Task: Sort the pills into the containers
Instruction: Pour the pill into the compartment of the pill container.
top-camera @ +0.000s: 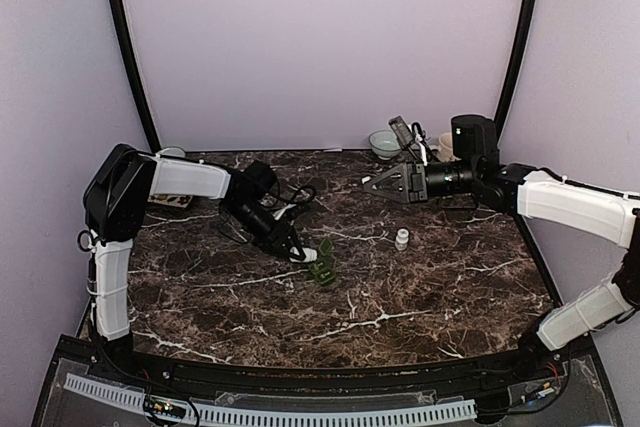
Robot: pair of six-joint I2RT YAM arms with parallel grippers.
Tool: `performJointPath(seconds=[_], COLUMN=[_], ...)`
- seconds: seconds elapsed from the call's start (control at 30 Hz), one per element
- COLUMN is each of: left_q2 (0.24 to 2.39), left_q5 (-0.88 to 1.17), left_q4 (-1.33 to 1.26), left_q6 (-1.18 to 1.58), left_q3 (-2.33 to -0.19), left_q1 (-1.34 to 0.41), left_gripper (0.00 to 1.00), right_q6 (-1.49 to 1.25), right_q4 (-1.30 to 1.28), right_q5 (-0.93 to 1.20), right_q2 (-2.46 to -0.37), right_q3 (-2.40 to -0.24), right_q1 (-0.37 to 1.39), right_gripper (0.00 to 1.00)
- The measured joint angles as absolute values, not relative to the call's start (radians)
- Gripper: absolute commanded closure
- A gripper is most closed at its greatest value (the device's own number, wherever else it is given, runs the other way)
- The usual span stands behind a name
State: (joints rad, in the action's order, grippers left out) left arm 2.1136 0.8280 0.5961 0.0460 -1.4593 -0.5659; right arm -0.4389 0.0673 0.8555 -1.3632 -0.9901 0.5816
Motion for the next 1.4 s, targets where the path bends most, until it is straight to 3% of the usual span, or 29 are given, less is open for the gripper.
performJointPath(seconds=[0.43, 1.4], left_q2=[2.115, 2.115], left_q5=[0.82, 1.0], left_q4=[0.611, 0.411], left_q6=[0.038, 0.094], left_q3=[-1.473, -1.365], left_q1=[-0.568, -0.558], left_gripper=[1.0, 1.0], right_q6=[-0.438, -0.42], right_q4=[0.067, 0.051], right_q5=[0.855, 0.831], right_q2=[-1.363, -1.363], right_q3=[-0.976, -0.976], right_q1=[0.582, 0.581], right_gripper=[0.79, 0.79])
